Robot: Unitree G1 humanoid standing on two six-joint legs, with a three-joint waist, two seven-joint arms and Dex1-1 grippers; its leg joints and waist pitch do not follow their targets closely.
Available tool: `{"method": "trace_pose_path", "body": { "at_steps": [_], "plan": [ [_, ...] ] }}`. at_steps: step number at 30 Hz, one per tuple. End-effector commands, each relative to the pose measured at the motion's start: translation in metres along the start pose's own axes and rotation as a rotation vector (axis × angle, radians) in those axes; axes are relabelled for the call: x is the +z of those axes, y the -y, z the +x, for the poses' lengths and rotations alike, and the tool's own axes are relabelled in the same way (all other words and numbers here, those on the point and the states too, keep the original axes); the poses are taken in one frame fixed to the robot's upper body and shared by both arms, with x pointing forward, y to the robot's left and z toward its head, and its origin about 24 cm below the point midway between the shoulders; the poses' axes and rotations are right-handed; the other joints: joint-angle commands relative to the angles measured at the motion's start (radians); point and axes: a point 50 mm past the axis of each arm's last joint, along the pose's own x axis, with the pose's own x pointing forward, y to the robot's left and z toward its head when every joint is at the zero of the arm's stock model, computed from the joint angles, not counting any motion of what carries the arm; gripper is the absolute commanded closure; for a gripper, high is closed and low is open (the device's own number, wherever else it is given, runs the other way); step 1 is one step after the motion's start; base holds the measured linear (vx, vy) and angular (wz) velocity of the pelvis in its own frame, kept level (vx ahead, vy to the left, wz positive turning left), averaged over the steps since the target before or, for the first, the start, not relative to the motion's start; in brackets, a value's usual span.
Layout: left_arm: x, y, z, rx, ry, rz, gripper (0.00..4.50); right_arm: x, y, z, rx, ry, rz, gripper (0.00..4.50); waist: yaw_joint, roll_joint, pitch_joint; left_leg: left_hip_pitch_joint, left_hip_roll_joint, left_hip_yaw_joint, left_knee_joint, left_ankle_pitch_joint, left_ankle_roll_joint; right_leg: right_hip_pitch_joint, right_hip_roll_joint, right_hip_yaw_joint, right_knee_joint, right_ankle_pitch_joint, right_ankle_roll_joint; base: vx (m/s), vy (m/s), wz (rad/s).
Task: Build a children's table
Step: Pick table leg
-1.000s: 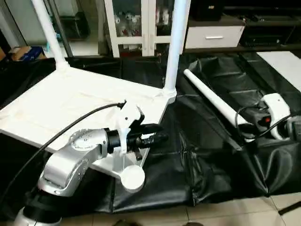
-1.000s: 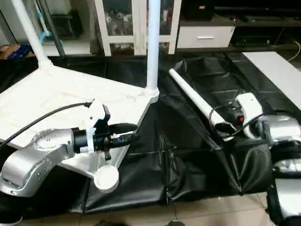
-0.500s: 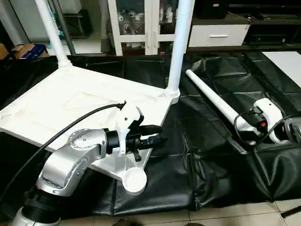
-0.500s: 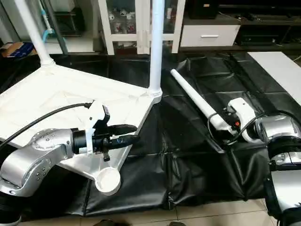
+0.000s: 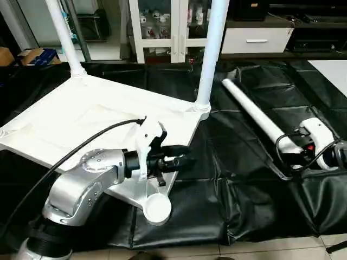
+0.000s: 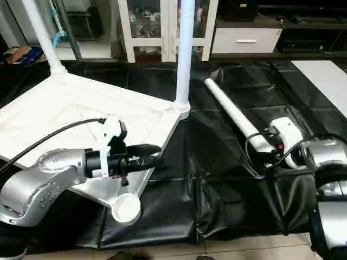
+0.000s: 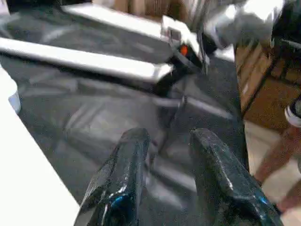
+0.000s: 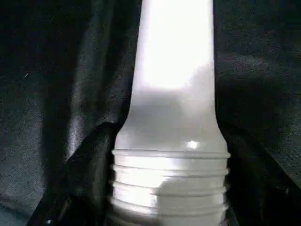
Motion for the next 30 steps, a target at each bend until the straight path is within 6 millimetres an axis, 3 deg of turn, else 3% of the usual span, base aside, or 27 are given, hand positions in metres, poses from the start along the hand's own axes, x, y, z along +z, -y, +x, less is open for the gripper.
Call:
{"method": "trace_pose_path", "body": {
  "at_steps": [1, 2, 4, 5, 6, 7, 8, 10, 12, 13, 15, 16, 21, 23, 25, 30],
  "plan": [
    [0.012, -0.001, -0.002, 0.009, 0.051, 0.03, 2.77, 0.012, 0.003, -0.008, -0.054, 0.091, -0.016, 1.71, -0.004, -0.026, -0.067, 0.043, 0.12, -0.069, -0.105, -0.356, -0.067, 0.016, -0.049, 0.03, -0.066, -0.238, -0.187, 0.0, 0.0, 0.0],
    [0.013, 0.0, -0.002, 0.008, 0.06, 0.03, 2.77, 0.012, 0.003, -0.008, -0.067, 0.109, -0.017, 1.71, -0.003, -0.022, -0.064, 0.042, 0.12, -0.069, -0.107, -0.361, -0.069, 0.016, -0.05, 0.032, -0.069, -0.247, -0.179, 0.0, 0.0, 0.0],
    [0.025, -0.002, 0.004, 0.031, 0.147, 0.028, 2.77, 0.02, -0.005, -0.012, -0.164, 0.294, -0.043, 1.72, -0.002, -0.025, -0.067, 0.048, 0.121, -0.069, -0.109, -0.363, -0.078, 0.013, -0.053, 0.036, -0.074, -0.246, -0.155, 0.0, 0.0, 0.0],
    [0.03, -0.005, 0.007, 0.063, 0.187, 0.018, 2.77, 0.024, -0.01, -0.014, -0.209, 0.379, -0.055, 1.72, -0.004, -0.026, -0.067, 0.046, 0.122, -0.07, -0.111, -0.36, -0.078, 0.013, -0.052, 0.037, -0.075, -0.241, -0.148, 0.0, 0.0, 0.0],
    [0.033, -0.007, 0.009, 0.081, 0.21, 0.01, 2.77, 0.026, -0.013, -0.016, -0.237, 0.428, -0.059, 1.72, -0.003, -0.02, -0.069, 0.047, 0.12, -0.071, -0.112, -0.353, -0.084, 0.01, -0.053, 0.036, -0.075, -0.229, -0.138, 0.0, 0.0, 0.0],
    [0.043, -0.014, 0.013, 0.137, 0.292, -0.027, 2.77, 0.033, -0.026, -0.022, -0.286, 0.597, -0.073, 1.72, -0.008, -0.024, -0.067, 0.043, 0.122, -0.071, -0.116, -0.357, -0.086, 0.013, -0.052, 0.037, -0.079, -0.226, -0.127, 0.0, 0.0, 0.0],
    [0.045, -0.015, 0.014, 0.145, 0.305, -0.034, 2.6, 0.034, -0.028, -0.024, -0.294, 0.624, -0.074, 1.72, -0.006, -0.024, -0.069, 0.051, 0.121, -0.071, -0.115, -0.376, -0.09, 0.006, -0.053, 0.037, -0.08, -0.244, -0.118, 0.0, 0.0, 0.0],
    [0.055, -0.021, 0.013, 0.182, 0.374, -0.055, 2.44, 0.036, -0.04, -0.032, -0.316, 0.754, -0.047, 1.73, -0.012, -0.027, -0.069, 0.043, 0.119, -0.076, -0.116, -0.385, -0.081, 0.01, -0.052, 0.034, -0.08, -0.269, -0.107, 0.0, 0.0, 0.0],
    [0.06, -0.023, 0.013, 0.19, 0.41, -0.067, 2.31, 0.036, -0.047, -0.036, -0.321, 0.811, -0.03, 1.73, -0.013, -0.027, -0.068, 0.047, 0.119, -0.074, -0.117, -0.385, -0.077, 0.005, -0.051, 0.036, -0.083, -0.274, -0.097, 0.0, 0.0, 0.0],
    [0.076, -0.024, 0.011, 0.165, 0.516, -0.115, 2.31, 0.038, -0.065, -0.049, -0.336, 0.963, -0.05, 1.73, -0.017, -0.027, -0.067, 0.042, 0.117, -0.072, -0.118, -0.374, -0.074, 0.007, -0.05, 0.035, -0.083, -0.265, -0.096, 0.0, 0.0, 0.0],
    [0.085, -0.022, 0.012, 0.132, 0.57, -0.143, 2.06, 0.04, -0.078, -0.057, -0.333, 1.041, -0.101, 1.73, -0.011, -0.024, -0.071, 0.055, 0.119, -0.067, -0.118, -0.368, -0.077, -0.002, -0.048, 0.036, -0.084, -0.235, -0.097, 0.0, 0.0, 0.0],
    [0.09, -0.019, 0.013, 0.098, 0.594, -0.158, 2.02, 0.042, -0.088, -0.062, -0.327, 1.089, -0.137, 1.73, -0.012, -0.023, -0.072, 0.043, 0.12, -0.072, -0.122, -0.34, -0.065, 0.009, -0.047, 0.033, -0.079, -0.192, -0.099, 0.0, 0.0, 0.0],
    [0.11, -0.01, 0.021, 0.001, 0.649, -0.172, 1.62, 0.065, -0.126, -0.079, -0.182, 1.216, -0.354, 1.73, -0.019, -0.023, -0.071, 0.043, 0.119, -0.069, -0.122, -0.29, -0.03, 0.015, -0.043, 0.03, -0.078, -0.148, -0.116, 0.0, 0.0, 0.0],
    [0.113, -0.009, 0.021, -0.006, 0.661, -0.174, 1.6, 0.068, -0.132, -0.079, -0.127, 1.204, -0.378, 1.73, -0.021, -0.022, -0.07, 0.04, 0.119, -0.068, -0.119, -0.284, -0.016, 0.019, -0.048, 0.033, -0.081, -0.15, -0.119, 0.0, 0.0, 0.0],
    [0.116, -0.009, 0.021, -0.02, 0.672, -0.185, 1.29, 0.069, -0.136, -0.078, -0.092, 1.193, -0.4, 1.73, -0.021, -0.026, -0.069, 0.039, 0.119, -0.068, -0.116, -0.278, -0.004, 0.021, -0.051, 0.034, -0.082, -0.165, -0.126, 0.0, 0.0, 0.0],
    [0.126, -0.01, 0.019, -0.042, 0.702, -0.224, 0.85, 0.067, -0.156, -0.075, 0.022, 1.156, -0.548, 1.73, -0.019, -0.028, -0.07, 0.04, 0.12, -0.069, -0.114, -0.25, 0.005, 0.022, -0.046, 0.033, -0.078, -0.143, -0.138, 0.0, 0.0, 0.0]
  ]
}}
